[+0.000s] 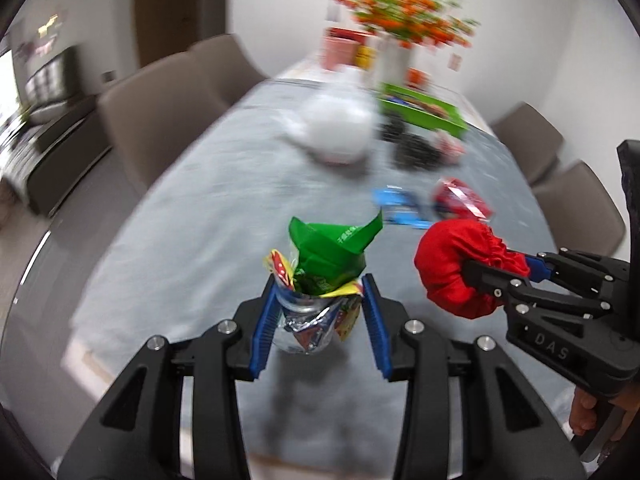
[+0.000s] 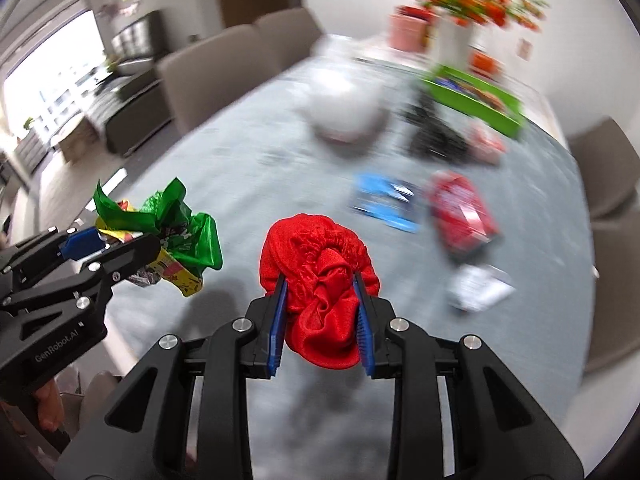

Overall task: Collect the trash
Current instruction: 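Carry the red cloth and green-silver wrapper with both tools over the metal bin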

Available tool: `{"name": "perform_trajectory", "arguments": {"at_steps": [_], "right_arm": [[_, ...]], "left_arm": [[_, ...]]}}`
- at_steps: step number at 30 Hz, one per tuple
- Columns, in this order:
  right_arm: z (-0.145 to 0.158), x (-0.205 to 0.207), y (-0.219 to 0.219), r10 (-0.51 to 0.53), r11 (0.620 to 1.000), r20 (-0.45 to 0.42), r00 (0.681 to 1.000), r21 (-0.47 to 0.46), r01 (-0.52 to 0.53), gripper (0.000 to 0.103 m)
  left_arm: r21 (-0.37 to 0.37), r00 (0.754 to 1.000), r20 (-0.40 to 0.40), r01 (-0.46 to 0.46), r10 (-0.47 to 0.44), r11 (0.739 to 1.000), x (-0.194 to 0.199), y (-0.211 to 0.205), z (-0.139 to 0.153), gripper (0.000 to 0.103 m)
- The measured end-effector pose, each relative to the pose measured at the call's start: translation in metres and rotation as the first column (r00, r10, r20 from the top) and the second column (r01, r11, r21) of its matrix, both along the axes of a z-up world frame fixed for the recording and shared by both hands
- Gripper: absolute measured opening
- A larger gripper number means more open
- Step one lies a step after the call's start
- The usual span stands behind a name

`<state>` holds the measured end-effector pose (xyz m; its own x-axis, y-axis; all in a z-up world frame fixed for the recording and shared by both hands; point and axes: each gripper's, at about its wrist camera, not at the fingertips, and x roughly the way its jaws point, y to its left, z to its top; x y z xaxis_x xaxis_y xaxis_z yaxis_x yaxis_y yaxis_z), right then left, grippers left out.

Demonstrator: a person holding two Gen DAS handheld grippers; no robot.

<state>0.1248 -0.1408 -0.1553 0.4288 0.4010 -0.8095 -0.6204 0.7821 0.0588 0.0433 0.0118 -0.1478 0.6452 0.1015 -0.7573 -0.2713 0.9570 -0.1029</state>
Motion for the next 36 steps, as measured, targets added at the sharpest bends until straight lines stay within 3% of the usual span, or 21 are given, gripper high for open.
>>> {"name": "perform_trajectory", "arguments": {"at_steps": [6,11,17,24,28,32,36], "right_arm": [[0.005,-0.05,0.129,0.151,0.988,-0.001,0.989,0.019,-0.151,0.028],[0.005,-0.095,0.234,0.333,0.943,-0.004,0.943,0.035,-0.332,0.028],[0.007,-0.122,0.328,0.513,0.858,-0.006,0.859,0.034,-0.512,0.028],[-0.006,-0.138,0.416,0.668,0.744,-0.024,0.744,0.04,-0.667,0.028],[-0.024,-0.146,0.463,0.713,0.701,-0.048,0.699,0.03,-0.713,0.028],[-0.049,-0.152,0.503,0.7,0.713,-0.086,0.709,0.036,-0.7,0.028],[-0.085,-0.166,0.537,0.646,0.76,-0.124,0.753,0.026,-0.649,0.028]], "left_arm": [[0.015,0.987,-0.004,-0.158,0.158,0.987,-0.071,0.112,0.005,0.041],[0.037,0.948,0.0,-0.319,0.319,0.947,-0.125,0.19,0.005,0.041],[0.033,0.843,-0.024,-0.537,0.538,0.843,-0.18,0.267,0.0,0.041],[0.043,0.719,-0.044,-0.693,0.694,0.72,-0.21,0.326,-0.009,0.041],[0.023,0.673,-0.066,-0.737,0.737,0.675,-0.216,0.355,-0.027,0.041],[-0.001,0.658,-0.11,-0.749,0.745,0.662,-0.217,0.393,-0.06,0.041],[-0.02,0.659,-0.14,-0.748,0.739,0.663,-0.219,0.429,-0.099,0.041]]}}
